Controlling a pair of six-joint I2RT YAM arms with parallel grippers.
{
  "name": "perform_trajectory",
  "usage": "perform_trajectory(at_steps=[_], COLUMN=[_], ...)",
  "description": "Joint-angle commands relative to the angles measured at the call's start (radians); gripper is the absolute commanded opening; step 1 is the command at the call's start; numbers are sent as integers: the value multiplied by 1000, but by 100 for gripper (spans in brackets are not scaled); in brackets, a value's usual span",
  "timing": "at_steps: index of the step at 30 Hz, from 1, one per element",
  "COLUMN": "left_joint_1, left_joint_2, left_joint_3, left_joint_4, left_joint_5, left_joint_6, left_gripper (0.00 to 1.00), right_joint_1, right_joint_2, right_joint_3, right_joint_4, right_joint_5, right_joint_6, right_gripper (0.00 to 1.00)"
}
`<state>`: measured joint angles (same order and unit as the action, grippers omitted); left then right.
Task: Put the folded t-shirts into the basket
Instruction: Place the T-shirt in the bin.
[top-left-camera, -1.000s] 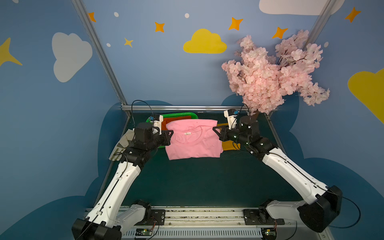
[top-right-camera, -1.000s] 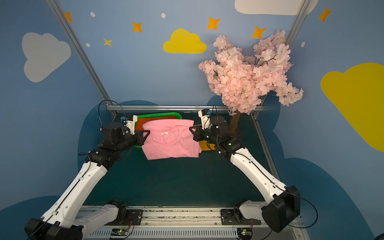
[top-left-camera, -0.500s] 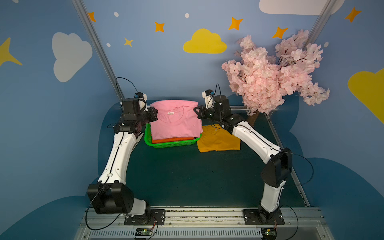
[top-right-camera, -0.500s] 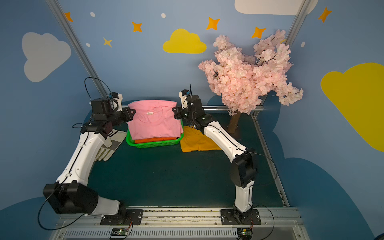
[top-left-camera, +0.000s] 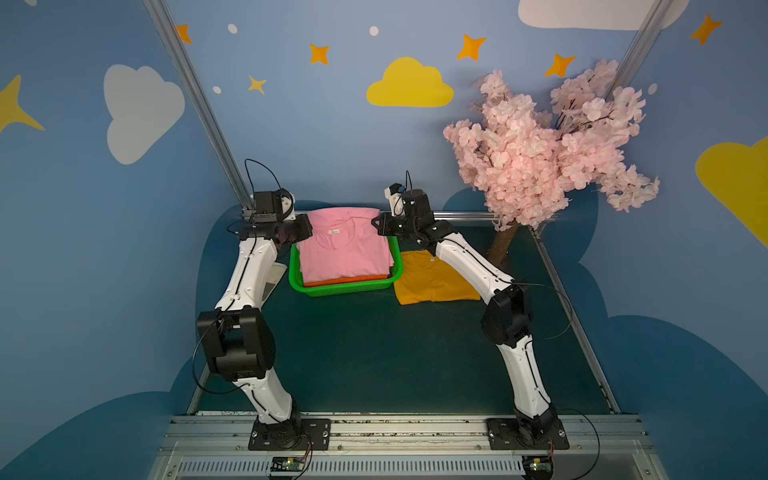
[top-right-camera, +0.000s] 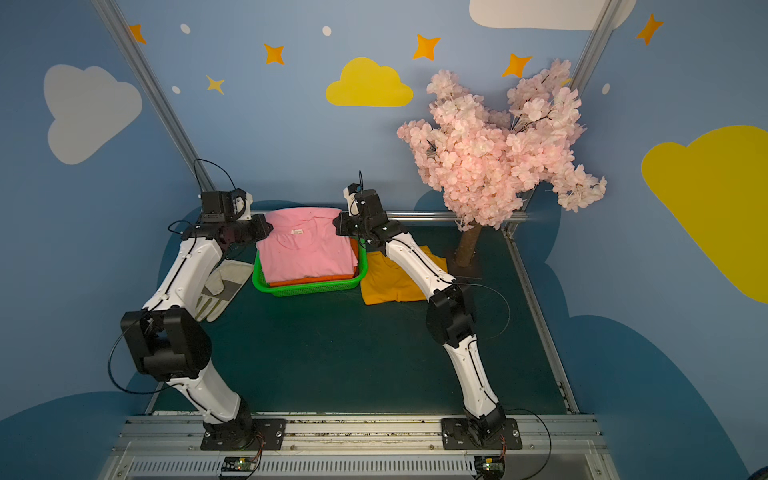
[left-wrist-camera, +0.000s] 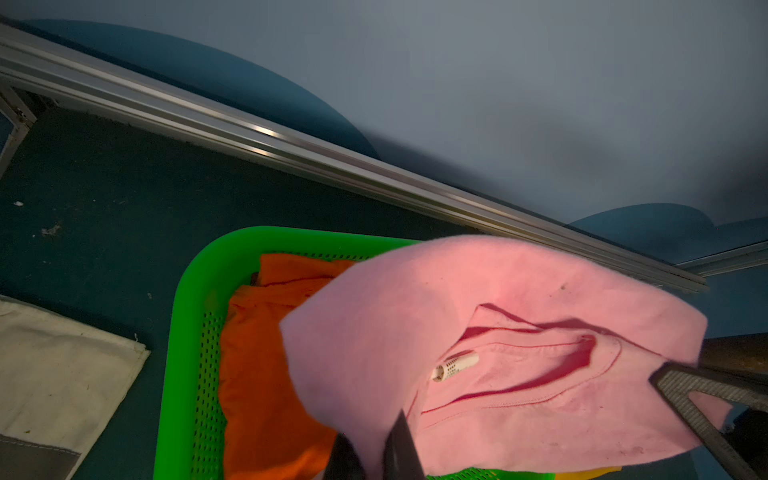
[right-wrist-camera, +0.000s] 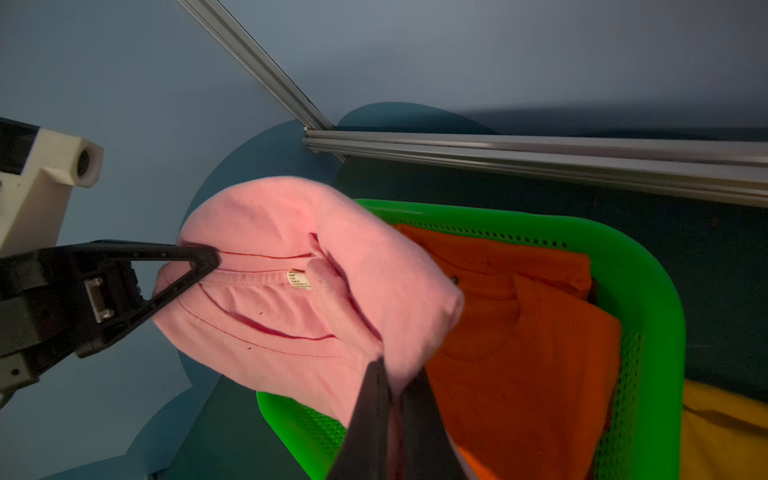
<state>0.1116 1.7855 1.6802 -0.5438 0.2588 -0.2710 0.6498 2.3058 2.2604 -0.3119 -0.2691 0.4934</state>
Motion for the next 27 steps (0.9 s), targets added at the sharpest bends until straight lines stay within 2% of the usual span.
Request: perform_trajectory(at_steps=[1, 8, 13, 16, 18, 22, 27], left_joint_1=[11, 15, 16, 16, 16, 14, 14], left_joint_2=[11, 43, 124, 176, 225, 343, 421], left_joint_3=[30, -5, 39, 73, 123, 279, 488], left_joint_4=[-30, -39, -54, -53, -54, -126, -301], left_joint_5=[24, -1, -89, -125, -138, -144, -153], left_joint_6=[25, 37, 47, 47, 44, 55, 93], left_gripper=[2, 2, 3, 10, 19, 39, 56], right_joint_1=[5, 4, -8, -9, -9, -19, -46], right_joint_2=[21, 69, 131, 178, 215, 296, 302], right_joint_3=[37, 39, 66, 110, 150, 251, 315], right_joint_4=[-21, -63, -63, -61, -51, -49, -74], right_joint_5=[-23, 23, 94, 135, 190, 278, 239], right_joint_6=[16, 23, 29, 10, -9, -41, -67], right_gripper=[0, 0, 0, 0, 6, 27, 44])
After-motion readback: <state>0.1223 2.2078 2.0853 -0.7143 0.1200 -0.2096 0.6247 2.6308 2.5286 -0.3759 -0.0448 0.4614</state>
